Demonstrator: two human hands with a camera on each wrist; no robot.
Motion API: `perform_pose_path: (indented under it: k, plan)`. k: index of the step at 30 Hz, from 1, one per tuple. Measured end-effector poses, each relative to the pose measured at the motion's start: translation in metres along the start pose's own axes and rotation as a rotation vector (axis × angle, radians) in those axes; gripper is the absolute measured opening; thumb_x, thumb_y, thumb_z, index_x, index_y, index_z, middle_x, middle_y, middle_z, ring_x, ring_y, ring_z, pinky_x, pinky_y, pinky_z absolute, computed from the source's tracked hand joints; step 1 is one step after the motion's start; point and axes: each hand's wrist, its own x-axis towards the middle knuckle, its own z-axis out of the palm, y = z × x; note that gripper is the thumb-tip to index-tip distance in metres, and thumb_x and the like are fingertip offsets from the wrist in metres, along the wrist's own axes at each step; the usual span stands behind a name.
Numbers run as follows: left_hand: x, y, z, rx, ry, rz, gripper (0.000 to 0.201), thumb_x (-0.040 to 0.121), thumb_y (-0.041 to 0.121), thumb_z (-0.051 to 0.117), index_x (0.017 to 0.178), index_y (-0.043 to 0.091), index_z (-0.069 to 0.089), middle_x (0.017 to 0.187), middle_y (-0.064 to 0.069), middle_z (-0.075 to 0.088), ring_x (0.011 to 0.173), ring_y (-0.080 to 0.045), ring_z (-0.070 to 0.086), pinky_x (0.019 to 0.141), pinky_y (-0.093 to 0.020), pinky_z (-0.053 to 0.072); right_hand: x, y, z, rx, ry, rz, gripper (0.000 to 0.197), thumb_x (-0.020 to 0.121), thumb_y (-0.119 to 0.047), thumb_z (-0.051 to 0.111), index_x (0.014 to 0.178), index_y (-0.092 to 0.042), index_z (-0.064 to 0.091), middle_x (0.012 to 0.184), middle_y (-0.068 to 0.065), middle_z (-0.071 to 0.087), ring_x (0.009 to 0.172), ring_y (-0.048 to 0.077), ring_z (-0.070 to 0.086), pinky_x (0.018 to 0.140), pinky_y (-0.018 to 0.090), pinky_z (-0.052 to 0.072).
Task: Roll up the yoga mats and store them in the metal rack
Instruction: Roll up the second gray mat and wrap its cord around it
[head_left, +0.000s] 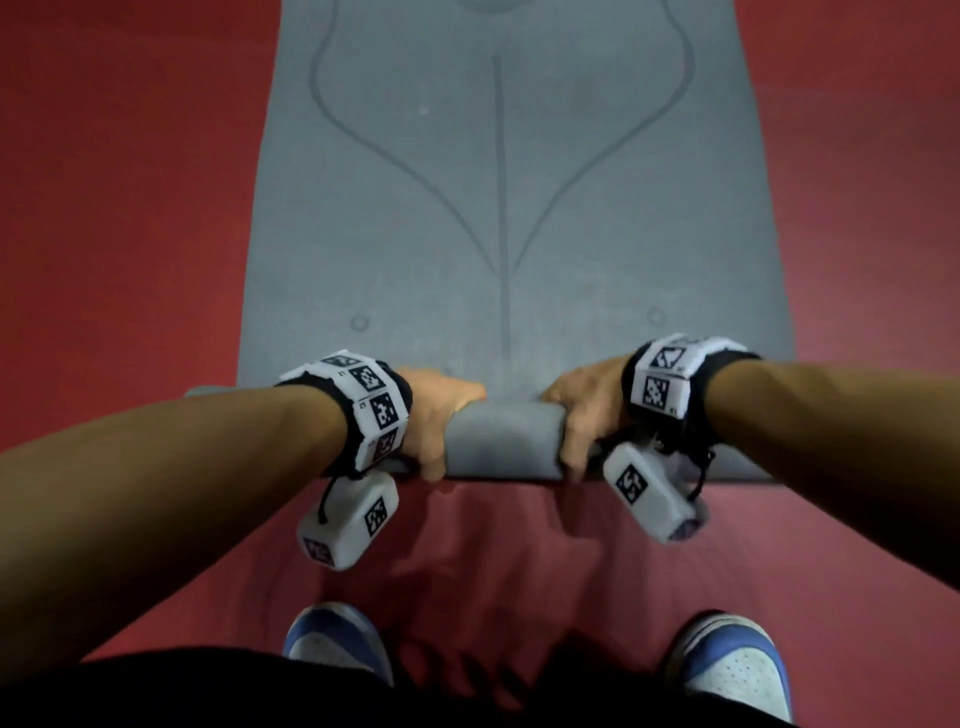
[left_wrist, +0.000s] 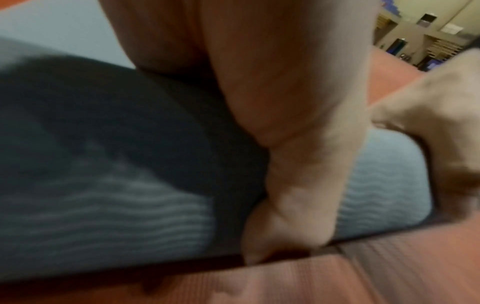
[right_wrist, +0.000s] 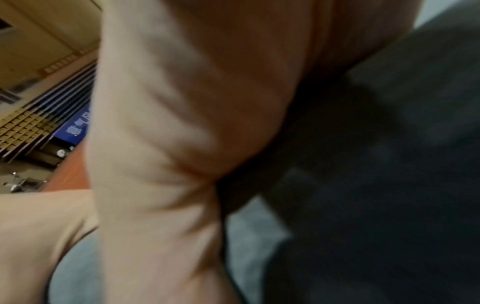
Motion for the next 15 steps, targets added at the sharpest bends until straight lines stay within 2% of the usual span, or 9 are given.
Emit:
perform_pose_path:
  k: [1, 2, 3, 5, 6, 8, 11, 13, 15]
  plan:
    - [0.001, 0.0, 0.006, -0.018, -0.061, 0.022, 0.06, 0.06, 0.018, 0.087, 0.107, 0.027, 0.051, 0.084, 0.008, 0.063, 0.088, -0.019, 0.063, 0.08, -0.034, 0.053, 0.0, 0.001, 0.01, -0.06, 0.013, -0.007, 0.063, 0.059, -0.009, 0.087, 0.116, -0.004, 0.061, 0.099, 0.015, 0.067, 0.089, 0.027, 0.064, 0.081, 0.042, 0.054]
    - [0.003, 0.0, 0.01, -0.037, -0.091, 0.04, 0.061, 0.061, 0.015, 0.086, 0.11, 0.024, 0.052, 0.091, 0.005, 0.066, 0.092, -0.02, 0.065, 0.084, -0.036, 0.054, -0.002, 0.002, 0.016, -0.206, 0.107, -0.031, 0.063, 0.067, -0.019, 0.085, 0.122, -0.01, 0.056, 0.104, 0.01, 0.066, 0.094, 0.025, 0.064, 0.083, 0.04, 0.053]
    - [0.007, 0.0, 0.012, -0.057, -0.105, 0.053, 0.06, 0.062, 0.012, 0.086, 0.111, 0.021, 0.053, 0.095, 0.002, 0.067, 0.093, -0.02, 0.065, 0.084, -0.035, 0.054, -0.007, 0.004, 0.021, -0.457, 0.254, -0.077, 0.069, 0.069, -0.037, 0.082, 0.126, -0.018, 0.05, 0.11, 0.006, 0.063, 0.098, 0.025, 0.063, 0.085, 0.038, 0.051]
    - [0.015, -0.004, 0.013, -0.118, -0.126, 0.074, 0.049, 0.063, 0.005, 0.085, 0.101, 0.018, 0.056, 0.088, 0.001, 0.066, 0.084, -0.018, 0.064, 0.076, -0.031, 0.052, -0.015, 0.004, 0.028, -0.903, 0.503, -0.125, 0.088, 0.06, -0.07, 0.07, 0.131, -0.029, 0.038, 0.117, 0.001, 0.056, 0.104, 0.026, 0.059, 0.09, 0.039, 0.046]
    - [0.018, -0.006, 0.012, -0.152, -0.126, 0.071, 0.045, 0.063, 0.004, 0.084, 0.094, 0.021, 0.057, 0.081, 0.004, 0.065, 0.075, -0.014, 0.063, 0.071, -0.029, 0.051, -0.017, 0.002, 0.03, -0.962, 0.538, -0.118, 0.095, 0.058, -0.077, 0.067, 0.134, -0.03, 0.034, 0.12, 0.001, 0.054, 0.106, 0.027, 0.058, 0.091, 0.04, 0.044]
    - [0.023, -0.01, 0.012, -0.21, -0.112, 0.055, 0.042, 0.06, 0.004, 0.084, 0.081, 0.027, 0.056, 0.071, 0.009, 0.063, 0.066, -0.011, 0.062, 0.067, -0.029, 0.052, -0.014, 0.0, 0.036, -0.927, 0.504, -0.099, 0.102, 0.059, -0.075, 0.07, 0.138, -0.029, 0.027, 0.124, 0.004, 0.053, 0.109, 0.031, 0.059, 0.091, 0.043, 0.045]
    - [0.024, -0.014, 0.01, -0.242, -0.148, 0.061, 0.042, 0.051, 0.009, 0.086, 0.08, 0.026, 0.06, 0.077, 0.001, 0.069, 0.081, -0.025, 0.07, 0.077, -0.041, 0.059, -0.006, -0.002, 0.032, -0.776, 0.46, -0.084, 0.089, 0.061, -0.058, 0.079, 0.13, -0.029, 0.031, 0.117, 0.007, 0.06, 0.101, 0.033, 0.064, 0.079, 0.038, 0.049]
    - [0.02, -0.014, 0.005, -0.321, -0.165, 0.072, 0.039, 0.045, 0.016, 0.087, 0.075, 0.028, 0.065, 0.079, 0.0, 0.072, 0.086, -0.028, 0.071, 0.08, -0.049, 0.059, -0.008, -0.005, 0.022, -0.673, 0.427, -0.081, 0.085, 0.057, -0.054, 0.081, 0.124, -0.033, 0.034, 0.109, 0.006, 0.065, 0.097, 0.031, 0.065, 0.081, 0.039, 0.052]
    - [0.015, -0.016, 0.009, -0.351, -0.159, 0.086, 0.043, 0.051, 0.018, 0.092, 0.082, 0.029, 0.064, 0.081, 0.003, 0.071, 0.085, -0.025, 0.07, 0.084, -0.047, 0.058, -0.006, -0.007, 0.019, -0.646, 0.41, -0.077, 0.087, 0.052, -0.054, 0.082, 0.122, -0.037, 0.034, 0.106, 0.003, 0.066, 0.096, 0.029, 0.065, 0.085, 0.041, 0.053]
